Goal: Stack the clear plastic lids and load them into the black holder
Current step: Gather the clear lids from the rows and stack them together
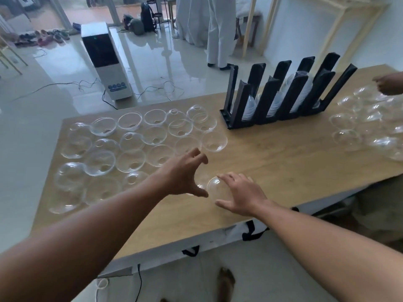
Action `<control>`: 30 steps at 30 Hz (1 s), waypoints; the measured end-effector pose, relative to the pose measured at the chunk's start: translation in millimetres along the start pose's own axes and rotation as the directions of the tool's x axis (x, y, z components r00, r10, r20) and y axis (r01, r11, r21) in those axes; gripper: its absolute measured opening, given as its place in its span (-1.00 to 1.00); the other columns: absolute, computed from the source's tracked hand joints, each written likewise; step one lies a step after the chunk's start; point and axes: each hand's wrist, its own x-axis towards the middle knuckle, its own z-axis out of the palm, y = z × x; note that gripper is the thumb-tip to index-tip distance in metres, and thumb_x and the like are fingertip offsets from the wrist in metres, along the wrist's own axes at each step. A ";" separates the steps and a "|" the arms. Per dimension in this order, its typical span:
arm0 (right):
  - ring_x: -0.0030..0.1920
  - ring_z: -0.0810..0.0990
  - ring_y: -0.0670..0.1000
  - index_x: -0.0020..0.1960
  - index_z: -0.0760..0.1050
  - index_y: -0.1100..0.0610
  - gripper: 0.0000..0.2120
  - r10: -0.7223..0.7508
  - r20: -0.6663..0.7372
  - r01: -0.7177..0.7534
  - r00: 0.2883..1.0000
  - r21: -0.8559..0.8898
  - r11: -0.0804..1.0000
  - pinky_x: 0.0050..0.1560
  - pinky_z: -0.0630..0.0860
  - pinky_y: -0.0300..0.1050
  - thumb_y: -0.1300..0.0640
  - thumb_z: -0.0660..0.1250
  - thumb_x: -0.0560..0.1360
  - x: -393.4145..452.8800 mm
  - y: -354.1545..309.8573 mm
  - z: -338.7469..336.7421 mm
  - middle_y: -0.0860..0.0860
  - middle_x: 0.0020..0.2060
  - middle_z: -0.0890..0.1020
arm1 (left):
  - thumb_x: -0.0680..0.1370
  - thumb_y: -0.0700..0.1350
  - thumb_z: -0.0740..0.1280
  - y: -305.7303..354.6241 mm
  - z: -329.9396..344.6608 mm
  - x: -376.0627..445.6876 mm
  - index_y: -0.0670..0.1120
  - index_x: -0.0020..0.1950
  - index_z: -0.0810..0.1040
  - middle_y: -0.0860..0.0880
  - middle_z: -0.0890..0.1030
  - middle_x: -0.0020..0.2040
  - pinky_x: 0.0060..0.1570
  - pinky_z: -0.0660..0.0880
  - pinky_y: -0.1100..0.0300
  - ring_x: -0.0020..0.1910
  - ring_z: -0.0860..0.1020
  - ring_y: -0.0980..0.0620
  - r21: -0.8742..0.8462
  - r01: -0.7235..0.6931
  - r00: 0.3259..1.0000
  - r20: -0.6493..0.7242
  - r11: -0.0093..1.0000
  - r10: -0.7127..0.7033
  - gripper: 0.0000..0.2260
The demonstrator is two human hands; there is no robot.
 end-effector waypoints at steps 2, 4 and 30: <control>0.25 0.53 0.05 0.55 0.23 -0.13 -0.20 -0.065 -0.014 0.064 0.998 -0.015 0.998 0.23 0.49 0.04 -0.47 0.28 0.42 -4.1 -13.3 5.3 -0.06 0.37 0.50 | 0.18 0.33 0.61 -9.3 5.2 -37.8 -0.02 0.29 0.44 0.05 0.46 0.29 -0.12 0.50 0.10 0.00 0.54 0.00 -0.196 0.067 0.987 -0.127 0.978 -0.094 -0.18; 0.22 0.56 0.05 0.54 0.27 -0.11 -0.19 -0.119 -0.029 0.118 0.993 -0.026 0.993 0.19 0.50 0.04 -0.48 0.25 0.41 -4.3 -28.6 11.1 -0.06 0.34 0.53 | 0.18 0.26 0.65 -17.7 15.8 -75.9 -0.07 0.27 0.44 0.03 0.51 0.23 -0.05 0.54 0.06 0.05 0.54 0.03 -0.330 0.125 0.950 -0.231 0.936 -0.209 -0.19; 0.25 0.55 0.08 0.45 0.39 -0.04 -0.12 -0.110 -0.119 0.089 0.987 -0.163 0.983 0.10 0.43 0.08 -0.60 0.11 0.35 32.4 -88.6 22.0 -0.04 0.33 0.54 | 0.21 0.18 0.67 -48.7 102.8 -204.8 -0.05 0.38 0.42 0.09 0.42 0.24 0.17 0.49 0.20 0.17 0.45 0.14 -0.548 0.532 0.617 -0.271 0.645 -0.739 -0.15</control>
